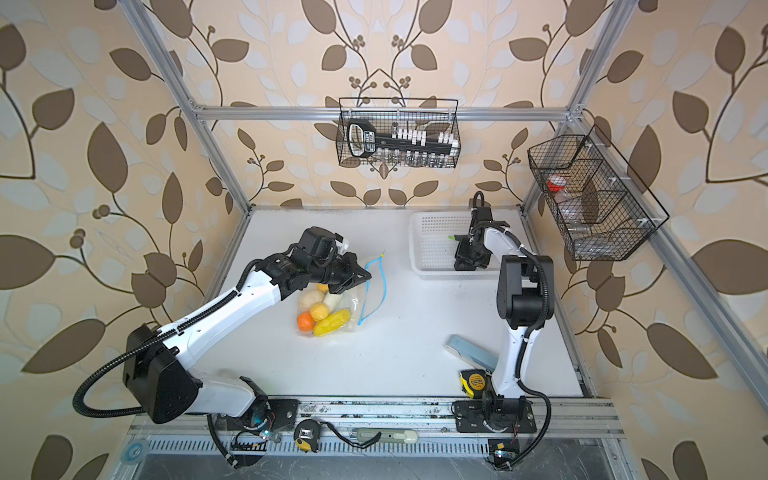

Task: Place the food in the zip-top bag and seal the zipper
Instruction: 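Lower the right gripper onto the black round food and close on it, then lift the black round food and carry it with the right gripper to the bag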

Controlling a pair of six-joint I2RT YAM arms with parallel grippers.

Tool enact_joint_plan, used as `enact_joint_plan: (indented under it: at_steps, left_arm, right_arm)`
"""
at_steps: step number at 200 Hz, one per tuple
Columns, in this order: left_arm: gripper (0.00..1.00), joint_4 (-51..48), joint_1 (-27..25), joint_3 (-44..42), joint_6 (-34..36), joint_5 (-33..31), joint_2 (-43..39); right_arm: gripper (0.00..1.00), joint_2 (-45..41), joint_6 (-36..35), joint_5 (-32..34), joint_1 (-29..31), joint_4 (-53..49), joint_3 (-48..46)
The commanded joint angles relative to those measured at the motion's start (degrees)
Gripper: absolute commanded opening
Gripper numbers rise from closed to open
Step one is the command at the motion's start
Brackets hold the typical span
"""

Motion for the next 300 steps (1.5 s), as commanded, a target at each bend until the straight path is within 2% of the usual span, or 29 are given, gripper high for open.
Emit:
enact_joint_plan:
  at_steps: [1,153,300]
  left_arm:
    - [0.03,-0.36,-0.70,1.15,0.58,-1.20,-0.70]
    - [0.03,-1.44,-0.67,1.43,0.66,-2.35,-0.28]
    - [0.02,-2.68,-0.71,4.82,0.27,-3.38,0.72]
  right_arm:
    - [0.62,-2.69,1.14,-1.84,0.37,1.45,-1.28]
    - [0.59,-6.36,8.94,-12.14,-0.02,10.81,-6.31]
    - [0.58,-19.82,13.45,-18.65,1.61,16.83,-13.69]
